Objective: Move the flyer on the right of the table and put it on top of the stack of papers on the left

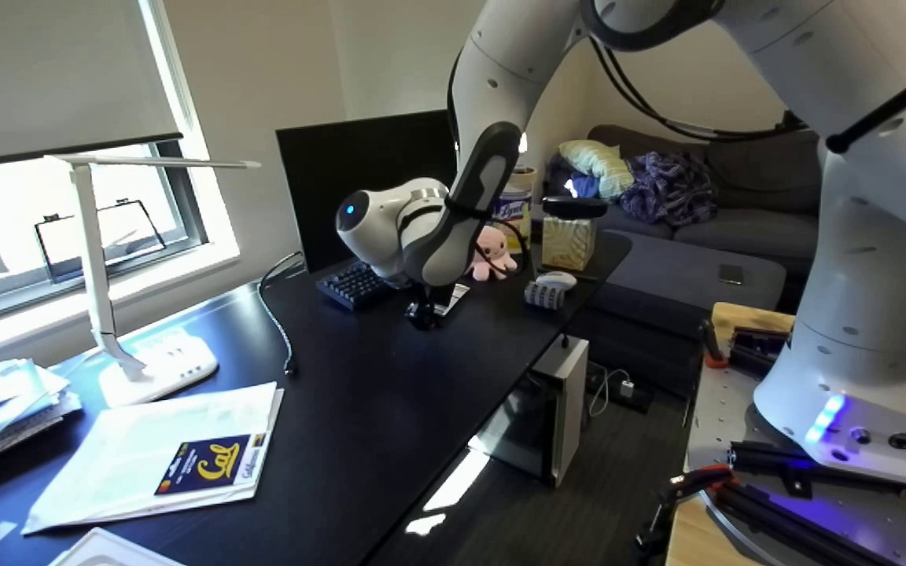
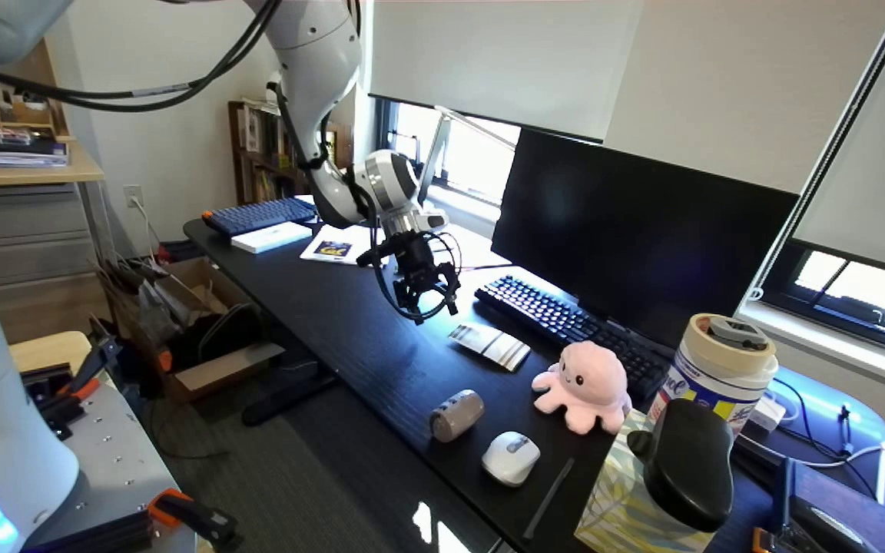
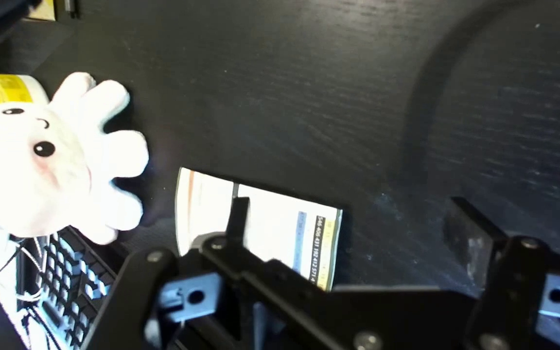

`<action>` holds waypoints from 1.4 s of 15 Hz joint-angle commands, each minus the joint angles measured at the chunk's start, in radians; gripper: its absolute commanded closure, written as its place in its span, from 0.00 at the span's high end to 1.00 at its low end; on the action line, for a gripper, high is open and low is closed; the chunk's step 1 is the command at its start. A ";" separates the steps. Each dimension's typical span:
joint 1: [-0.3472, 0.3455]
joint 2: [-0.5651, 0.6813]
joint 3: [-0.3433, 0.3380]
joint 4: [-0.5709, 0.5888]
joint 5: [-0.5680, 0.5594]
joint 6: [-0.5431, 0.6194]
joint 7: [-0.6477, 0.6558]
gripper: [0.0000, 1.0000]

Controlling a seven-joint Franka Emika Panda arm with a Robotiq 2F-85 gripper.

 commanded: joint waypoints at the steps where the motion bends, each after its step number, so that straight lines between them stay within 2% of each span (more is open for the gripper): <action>1: 0.019 0.078 -0.021 0.101 -0.032 -0.051 0.026 1.00; 9: 0.013 0.119 -0.060 0.174 -0.029 -0.055 0.039 1.00; 18: 0.001 0.195 -0.069 0.243 -0.017 -0.068 0.015 1.00; 19: 0.003 0.203 -0.071 0.250 -0.020 -0.072 0.017 0.75; 20: 0.004 0.206 -0.070 0.253 -0.021 -0.074 0.016 0.74; 21: 0.004 0.209 -0.069 0.257 -0.020 -0.073 0.015 0.67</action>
